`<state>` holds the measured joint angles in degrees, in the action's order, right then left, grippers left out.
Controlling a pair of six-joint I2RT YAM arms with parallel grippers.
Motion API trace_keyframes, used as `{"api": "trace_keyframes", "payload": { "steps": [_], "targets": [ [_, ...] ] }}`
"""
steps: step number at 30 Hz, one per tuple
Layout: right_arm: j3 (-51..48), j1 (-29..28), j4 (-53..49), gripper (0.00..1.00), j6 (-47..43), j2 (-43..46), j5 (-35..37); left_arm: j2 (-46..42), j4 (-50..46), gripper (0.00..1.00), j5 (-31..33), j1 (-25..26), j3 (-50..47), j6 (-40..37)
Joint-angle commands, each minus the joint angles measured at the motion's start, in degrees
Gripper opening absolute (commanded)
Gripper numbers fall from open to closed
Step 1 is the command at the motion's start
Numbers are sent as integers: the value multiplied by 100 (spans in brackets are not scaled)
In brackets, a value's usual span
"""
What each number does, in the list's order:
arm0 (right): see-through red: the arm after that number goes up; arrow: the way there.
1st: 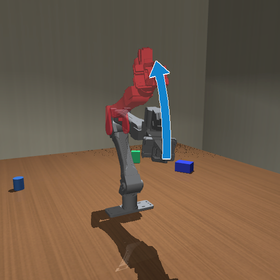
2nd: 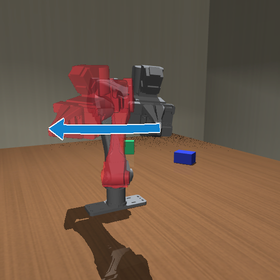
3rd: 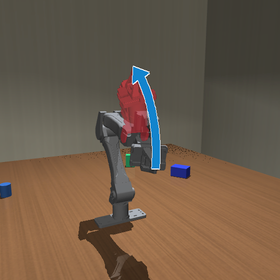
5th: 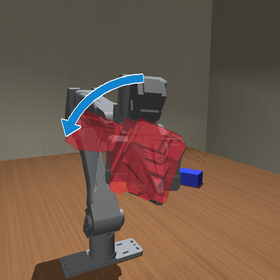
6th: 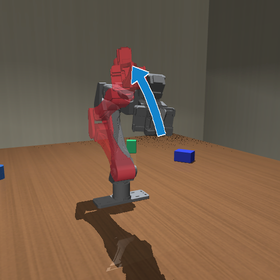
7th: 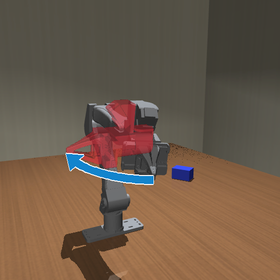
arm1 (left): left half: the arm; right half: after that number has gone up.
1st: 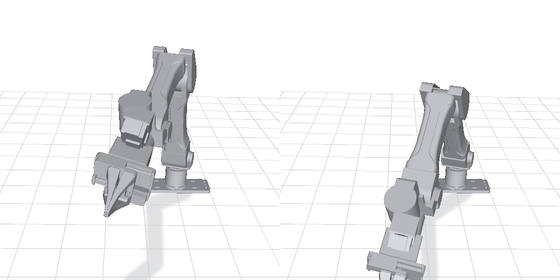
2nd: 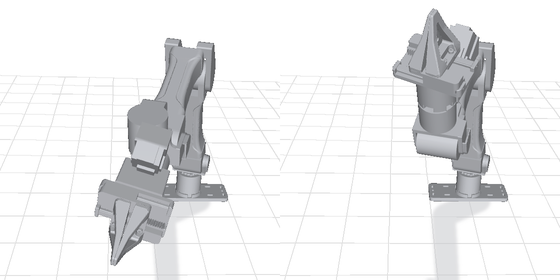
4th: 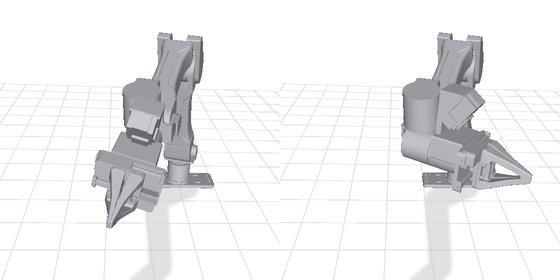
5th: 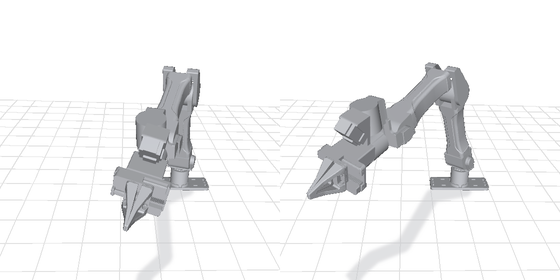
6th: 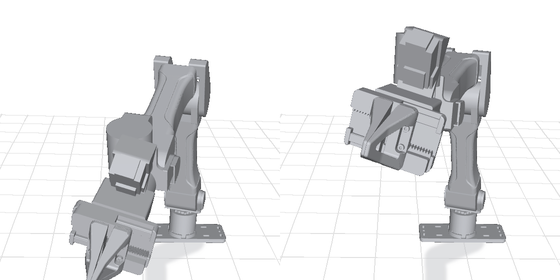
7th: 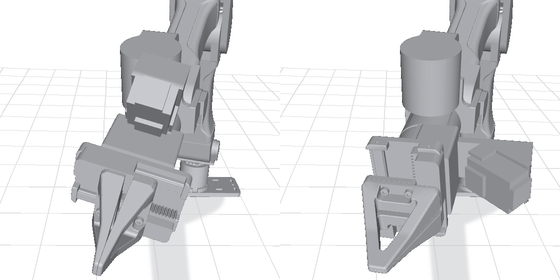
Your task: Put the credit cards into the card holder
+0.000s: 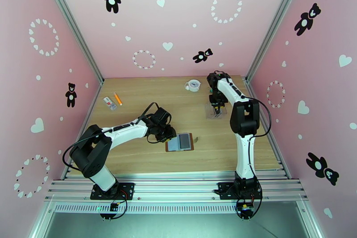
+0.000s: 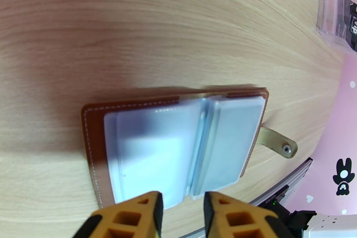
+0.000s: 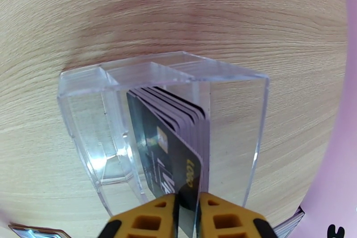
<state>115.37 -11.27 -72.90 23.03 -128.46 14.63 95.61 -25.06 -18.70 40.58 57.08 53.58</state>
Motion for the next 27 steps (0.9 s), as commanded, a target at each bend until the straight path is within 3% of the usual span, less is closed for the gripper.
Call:
{"api": "trace_keyframes", "payload": {
  "steps": [1, 10, 18, 27],
  "targets": [
    [140, 6, -137, 13, 53, 336, -165, -40, -27, 31, -8, -32, -40, -74],
    [118, 8, -101, 0, 162, 532, -612, -110, -118, 31, 41, -33, -30, -84],
    [27, 1, -42, 0, 276, 754, -877, -247, -212, 31, 136, -36, -74, -76],
    [-919, -50, 822, 0, 555, 1853, -1281, -497, -366, 31, 386, -36, -105, 3]
  ]
}}
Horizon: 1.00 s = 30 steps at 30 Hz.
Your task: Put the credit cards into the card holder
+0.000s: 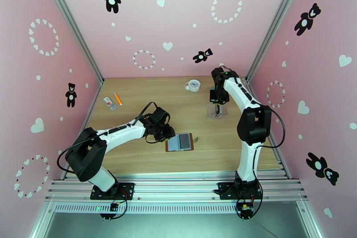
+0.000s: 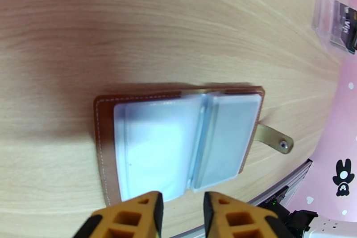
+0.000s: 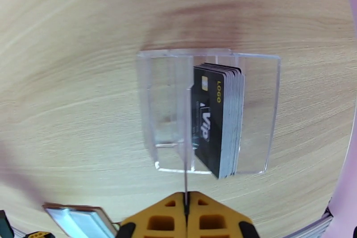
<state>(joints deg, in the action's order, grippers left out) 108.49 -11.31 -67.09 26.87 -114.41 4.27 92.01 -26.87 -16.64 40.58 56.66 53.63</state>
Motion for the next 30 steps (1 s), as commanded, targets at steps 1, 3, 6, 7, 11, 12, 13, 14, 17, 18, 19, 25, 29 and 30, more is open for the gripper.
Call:
{"api": "trace_keyframes", "payload": {
  "steps": [1, 3, 6, 7, 11, 12, 13, 14, 17, 18, 19, 25, 29, 30],
  "targets": [
    [-374, -84, 311, 0, 187, 585, -305, -147, -200, 31, 203, -32, -74, 7],
    [-682, -150, 483, 0, 230, 896, -466, -174, -229, 31, 252, -33, -107, 33],
    [-1367, -238, 935, 0, 427, 1528, -1044, -252, -360, 31, 419, -37, -168, 111],
    [-1640, -289, 1107, 0, 498, 1731, -1298, -283, -388, 31, 481, -35, -198, 137],
    [-2536, -528, 1445, 0, 702, 2147, -2360, -357, -319, 31, 423, -34, -350, 170],
    [-2821, -621, 1564, 0, 726, 2233, -2614, -372, -274, 31, 396, -37, -391, 174],
    [-3078, -703, 1710, 0, 747, 2320, -2774, -372, -250, 30, 374, -32, -438, 175],
    [-3383, -815, 1917, 0, 758, 2426, -2932, -384, -233, 30, 372, -33, -478, 175],
    [-4063, -1131, 2302, 0, 784, 2602, -3282, -439, -155, 30, 363, -33, -613, 207],
    [-4260, -1224, 2413, 0, 804, 2641, -3378, -466, -122, 30, 366, -32, -659, 216],
    [-4415, -1296, 2536, 0, 846, 2688, -3456, -481, -97, 30, 367, -33, -691, 219],
    [-4925, -1724, 3198, 0, 1086, 2537, -3899, -338, 73, 30, 315, -33, -797, 238],
    [-4987, -1868, 3312, 0, 1138, 2223, -3878, -143, 219, 30, 265, -33, -798, 228],
    [-5005, -1866, 3366, 0, 1174, 2182, -3870, -95, 230, 30, 260, -32, -784, 227]
  ]
}}
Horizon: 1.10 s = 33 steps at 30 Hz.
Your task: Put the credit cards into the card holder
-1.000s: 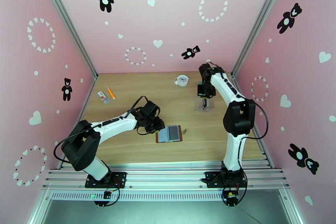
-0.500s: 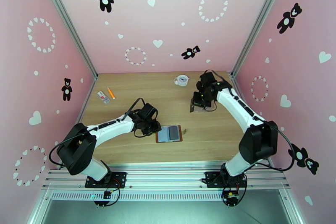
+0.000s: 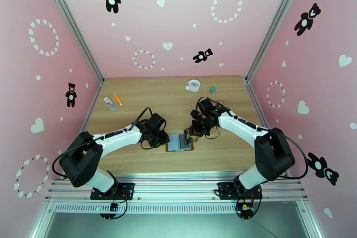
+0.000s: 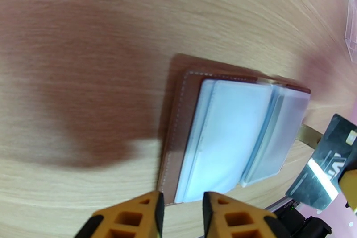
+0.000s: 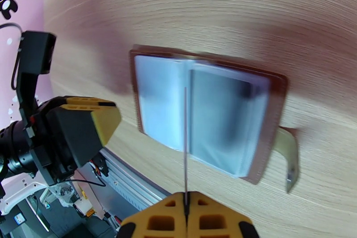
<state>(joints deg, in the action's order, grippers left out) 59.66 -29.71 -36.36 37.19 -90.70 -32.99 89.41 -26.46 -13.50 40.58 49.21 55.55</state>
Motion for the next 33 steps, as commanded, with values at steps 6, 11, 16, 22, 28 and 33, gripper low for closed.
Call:
{"api": "trace_keyframes", "payload": {
  "steps": [6, 11, 16, 22, 28, 33],
  "targets": [
    [-44, -62, 383, 0, 175, -485, -230, 401, 265, 29, -164, -32, 10, 31],
    [-15, -70, 413, 0, 157, -756, -319, 501, 312, 28, -170, -33, 17, 80],
    [-17, -78, 505, 0, 168, -937, -395, 630, 274, 27, -170, -24, 91, 70],
    [11, -97, 537, 0, 176, -1066, -471, 683, 212, 26, -128, -25, 107, 53],
    [-112, -120, 660, 0, 227, -1043, -451, 702, 228, 26, -147, -24, 89, 70],
    [-136, -140, 726, 0, 269, -1101, -505, 710, 172, 25, -133, -24, 110, 48]
  ]
}}
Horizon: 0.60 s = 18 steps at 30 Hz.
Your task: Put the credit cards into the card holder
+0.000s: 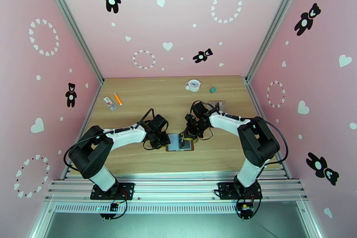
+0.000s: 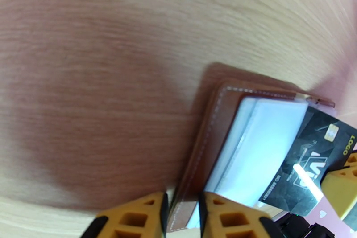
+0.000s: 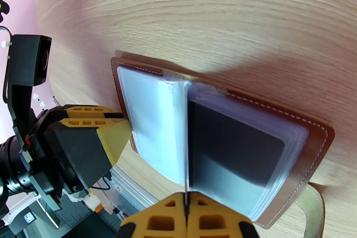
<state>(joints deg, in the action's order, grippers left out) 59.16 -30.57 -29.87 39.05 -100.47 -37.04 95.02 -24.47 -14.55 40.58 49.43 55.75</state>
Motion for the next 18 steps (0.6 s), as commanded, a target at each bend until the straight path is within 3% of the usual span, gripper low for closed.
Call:
{"api": "trace_keyframes", "payload": {
  "steps": [1, 18],
  "targets": [
    [-88, -55, 108, 0, 102, -122, -126, 151, -39, 25, -23, -19, 78, 27],
    [-135, -81, 125, 0, 129, -190, -234, 83, -32, 25, -6, -23, 5, 6]
  ]
}}
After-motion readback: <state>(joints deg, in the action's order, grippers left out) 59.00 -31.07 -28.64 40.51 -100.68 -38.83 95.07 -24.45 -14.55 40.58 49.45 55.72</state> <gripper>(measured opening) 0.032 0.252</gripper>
